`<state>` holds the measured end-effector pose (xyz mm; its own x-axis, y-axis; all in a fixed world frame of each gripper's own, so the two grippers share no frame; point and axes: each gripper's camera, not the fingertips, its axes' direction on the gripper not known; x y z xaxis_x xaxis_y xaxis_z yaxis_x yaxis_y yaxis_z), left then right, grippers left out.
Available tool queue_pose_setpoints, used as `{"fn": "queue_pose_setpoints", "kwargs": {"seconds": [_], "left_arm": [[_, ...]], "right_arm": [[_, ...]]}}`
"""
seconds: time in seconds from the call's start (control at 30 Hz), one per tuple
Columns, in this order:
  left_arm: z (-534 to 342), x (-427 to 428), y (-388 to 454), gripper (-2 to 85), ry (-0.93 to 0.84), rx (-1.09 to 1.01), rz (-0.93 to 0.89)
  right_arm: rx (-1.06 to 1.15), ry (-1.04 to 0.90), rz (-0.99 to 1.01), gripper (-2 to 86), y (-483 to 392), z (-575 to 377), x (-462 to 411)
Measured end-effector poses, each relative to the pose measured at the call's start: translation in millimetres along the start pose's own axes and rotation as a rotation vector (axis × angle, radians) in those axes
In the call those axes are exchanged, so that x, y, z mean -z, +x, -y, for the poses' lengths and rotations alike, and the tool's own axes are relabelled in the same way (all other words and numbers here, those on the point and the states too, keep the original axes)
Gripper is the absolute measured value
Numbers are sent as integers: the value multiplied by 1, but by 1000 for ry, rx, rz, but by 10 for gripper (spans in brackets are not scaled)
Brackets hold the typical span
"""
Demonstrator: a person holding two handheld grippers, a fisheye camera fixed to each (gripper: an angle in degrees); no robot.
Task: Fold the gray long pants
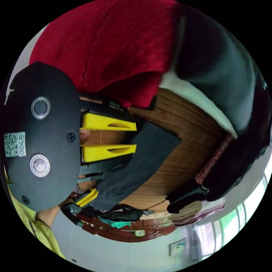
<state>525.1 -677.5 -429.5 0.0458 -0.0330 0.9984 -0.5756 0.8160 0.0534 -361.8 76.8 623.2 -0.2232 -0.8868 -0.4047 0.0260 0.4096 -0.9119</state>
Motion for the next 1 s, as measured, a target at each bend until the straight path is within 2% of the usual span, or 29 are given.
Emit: {"fn": "queue_pose_setpoints", "kwargs": {"seconds": [0.17,0.4,0.67,0.8,0.9,1.0], "left_arm": [[25,-13,-21,78,60,202,-129],[69,-18,-13,75,72,228,-132],[104,-9,1,30,113,192,-80],[110,-6,-2,33,124,142,-70],[117,-31,-32,44,83,180,-165],[127,-28,-36,59,88,164,-223]], "right_arm": [[258,23,-144,78,-27,-10,9],[452,6,-218,68,-31,-24,9],[479,56,-260,0,9,-56,40],[469,64,-181,-6,43,-89,53],[479,-41,-130,-7,65,-114,33],[368,75,-104,-7,104,-129,61]]}}
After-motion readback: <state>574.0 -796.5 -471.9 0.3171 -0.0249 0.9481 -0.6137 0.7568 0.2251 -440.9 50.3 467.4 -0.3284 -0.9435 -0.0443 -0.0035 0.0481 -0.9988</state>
